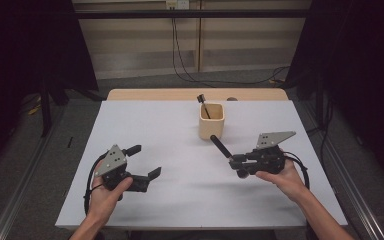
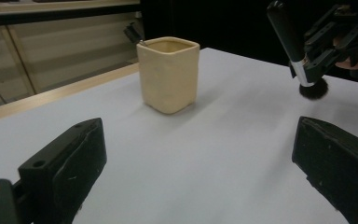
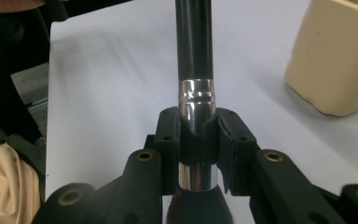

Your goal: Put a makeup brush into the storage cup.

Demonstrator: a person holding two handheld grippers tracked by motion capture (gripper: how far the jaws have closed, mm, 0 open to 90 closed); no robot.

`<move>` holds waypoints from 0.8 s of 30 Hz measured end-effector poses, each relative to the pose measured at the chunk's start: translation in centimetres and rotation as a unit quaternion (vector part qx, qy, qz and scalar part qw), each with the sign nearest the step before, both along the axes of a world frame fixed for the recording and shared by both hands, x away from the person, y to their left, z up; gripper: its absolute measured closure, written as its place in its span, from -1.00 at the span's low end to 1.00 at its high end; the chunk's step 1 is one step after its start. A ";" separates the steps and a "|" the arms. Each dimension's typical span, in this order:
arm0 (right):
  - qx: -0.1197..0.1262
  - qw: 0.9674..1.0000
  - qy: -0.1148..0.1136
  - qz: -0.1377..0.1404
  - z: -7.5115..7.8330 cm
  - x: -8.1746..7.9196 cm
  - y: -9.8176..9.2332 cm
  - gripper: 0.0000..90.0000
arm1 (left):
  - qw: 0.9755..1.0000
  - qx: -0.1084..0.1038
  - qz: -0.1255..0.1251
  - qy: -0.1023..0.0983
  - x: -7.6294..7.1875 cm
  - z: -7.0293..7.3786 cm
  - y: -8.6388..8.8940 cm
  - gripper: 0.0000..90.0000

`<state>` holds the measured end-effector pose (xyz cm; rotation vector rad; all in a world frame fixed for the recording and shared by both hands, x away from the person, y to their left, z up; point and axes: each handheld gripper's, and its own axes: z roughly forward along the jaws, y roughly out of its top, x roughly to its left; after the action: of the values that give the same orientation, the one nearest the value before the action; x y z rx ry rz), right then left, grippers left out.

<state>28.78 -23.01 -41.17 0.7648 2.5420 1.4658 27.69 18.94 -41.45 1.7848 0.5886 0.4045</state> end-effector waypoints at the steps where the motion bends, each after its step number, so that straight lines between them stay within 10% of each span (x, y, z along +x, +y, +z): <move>1: -0.002 1.000 0.001 0.002 0.0 0.0 0.2 0.59 | 1.000 0.000 0.000 0.000 0.0 0.0 0.0 -0.94; 24: -0.077 0.992 0.013 0.102 0.2 0.4 4.5 0.59 | 0.995 0.018 -0.098 0.012 0.9 1.6 -4.9 -0.95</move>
<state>29.17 -18.55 -40.93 0.5184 2.7840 1.2960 28.58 14.06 -39.83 1.8641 0.4204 0.2610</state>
